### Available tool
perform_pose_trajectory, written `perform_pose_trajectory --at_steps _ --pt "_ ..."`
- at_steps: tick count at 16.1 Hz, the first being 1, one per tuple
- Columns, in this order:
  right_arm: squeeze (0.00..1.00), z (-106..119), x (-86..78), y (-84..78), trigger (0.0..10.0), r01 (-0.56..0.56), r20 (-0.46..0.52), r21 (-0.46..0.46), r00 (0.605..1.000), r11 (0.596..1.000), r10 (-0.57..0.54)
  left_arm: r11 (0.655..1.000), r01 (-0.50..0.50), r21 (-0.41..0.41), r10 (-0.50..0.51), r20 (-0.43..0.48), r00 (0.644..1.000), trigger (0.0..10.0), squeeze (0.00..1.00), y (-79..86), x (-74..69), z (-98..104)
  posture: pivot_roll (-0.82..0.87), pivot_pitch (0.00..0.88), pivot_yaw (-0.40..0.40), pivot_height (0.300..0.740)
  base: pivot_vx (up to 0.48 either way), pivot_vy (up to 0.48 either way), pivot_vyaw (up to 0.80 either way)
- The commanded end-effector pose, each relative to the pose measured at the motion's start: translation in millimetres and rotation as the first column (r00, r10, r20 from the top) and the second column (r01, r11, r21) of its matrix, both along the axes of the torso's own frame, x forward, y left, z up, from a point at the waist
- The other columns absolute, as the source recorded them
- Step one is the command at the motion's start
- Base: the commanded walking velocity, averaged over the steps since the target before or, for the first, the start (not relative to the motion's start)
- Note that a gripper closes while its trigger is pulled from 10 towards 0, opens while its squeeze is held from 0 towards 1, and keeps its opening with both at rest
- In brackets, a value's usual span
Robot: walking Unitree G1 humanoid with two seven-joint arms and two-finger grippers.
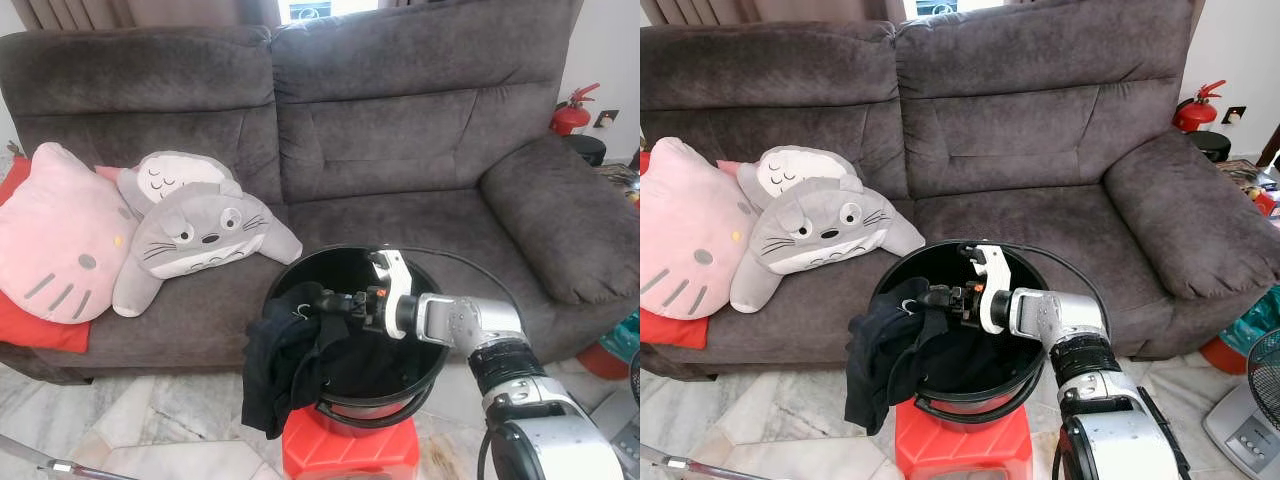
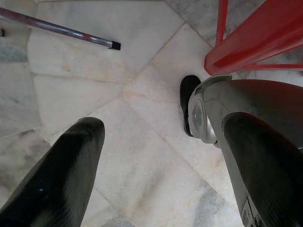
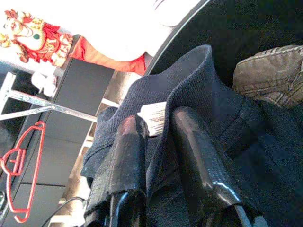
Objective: Hang hanger
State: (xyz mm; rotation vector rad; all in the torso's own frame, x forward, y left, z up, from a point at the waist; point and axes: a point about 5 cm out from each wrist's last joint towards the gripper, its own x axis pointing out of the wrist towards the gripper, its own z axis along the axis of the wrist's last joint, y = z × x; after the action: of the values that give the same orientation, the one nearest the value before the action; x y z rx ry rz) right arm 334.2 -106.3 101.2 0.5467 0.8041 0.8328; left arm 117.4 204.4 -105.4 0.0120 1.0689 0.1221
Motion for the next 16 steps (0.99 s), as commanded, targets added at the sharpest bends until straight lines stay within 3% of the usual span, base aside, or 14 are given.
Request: perform_pose_trajectory --at_steps 1,6,11,12,13,16 --pt "0.00 5 0.9 3.0 0.0 0.000 0.018 0.009 1.000 1.000 0.000 1.000 0.012 -0.003 -0.012 -0.032 0.999 10.0 0.00 1.4 -5.4 -2 -0.15 0.004 0.074 0.740 0.000 0.000 0.00" --pt "0.00 10 8.4 -2.3 0.0 0.099 0.047 -0.045 0.994 0.994 -0.097 1.000 0.013 -0.004 -0.013 -0.034 0.999 10.0 0.00 1.4 -5.4 -2 -0.15 0.005 0.075 0.740 0.000 0.000 0.00" --pt "0.00 52 15.9 -1.3 0.0 0.107 0.137 0.055 0.984 0.993 -0.114 1.000 0.021 -0.002 -0.021 -0.034 0.999 10.0 0.00 2.4 -5.0 -2 -0.16 0.008 0.080 0.740 0.000 0.000 0.00" --pt "0.00 53 14.5 -2.1 8.5 0.098 0.169 0.022 0.981 0.995 -0.100 1.000 0.022 -0.002 -0.022 -0.034 0.999 10.0 0.00 2.5 -4.8 -1 -0.16 0.008 0.079 0.740 0.000 0.000 0.00" --pt "0.00 51 13.9 -3.7 10.0 0.101 0.190 -0.015 0.977 0.995 -0.096 1.000 0.022 -0.003 -0.022 -0.033 0.999 10.0 0.00 2.5 -4.6 -1 -0.16 0.010 0.079 0.740 0.000 0.000 0.00" --pt "0.00 46 7.2 -10.5 10.0 0.101 0.158 -0.061 0.983 0.993 -0.091 1.000 0.024 -0.004 -0.024 -0.034 0.999 10.0 0.00 2.4 -4.4 -1 -0.16 0.013 0.079 0.740 0.000 0.000 0.00"
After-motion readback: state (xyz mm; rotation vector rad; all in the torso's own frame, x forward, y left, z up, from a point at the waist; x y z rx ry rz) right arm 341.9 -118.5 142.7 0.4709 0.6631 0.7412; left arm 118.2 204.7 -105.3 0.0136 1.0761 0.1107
